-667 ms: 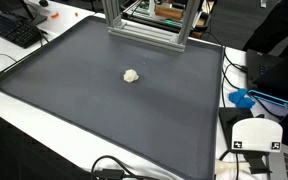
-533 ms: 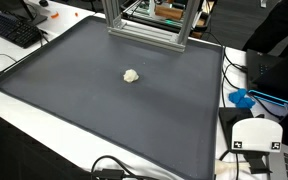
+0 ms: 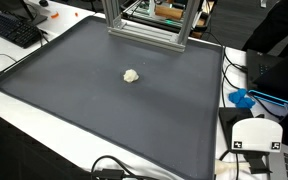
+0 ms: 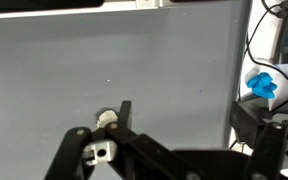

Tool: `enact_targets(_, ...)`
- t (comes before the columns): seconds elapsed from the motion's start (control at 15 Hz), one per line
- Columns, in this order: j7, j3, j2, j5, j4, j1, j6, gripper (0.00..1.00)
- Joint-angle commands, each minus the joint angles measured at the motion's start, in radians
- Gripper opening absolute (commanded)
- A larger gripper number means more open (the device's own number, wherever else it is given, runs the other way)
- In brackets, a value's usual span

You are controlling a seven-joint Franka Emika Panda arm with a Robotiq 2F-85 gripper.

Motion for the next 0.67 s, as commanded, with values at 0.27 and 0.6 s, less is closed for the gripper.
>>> enact_targets(0.27, 0.031, 0.024, -0.174, -0.124, -0.03, -0.022, -0.199, 1.0)
enact_targets(0.6, 0.032, 0.022, -0.253, -0.126, -0.08, -0.02, -0.231, 1.0)
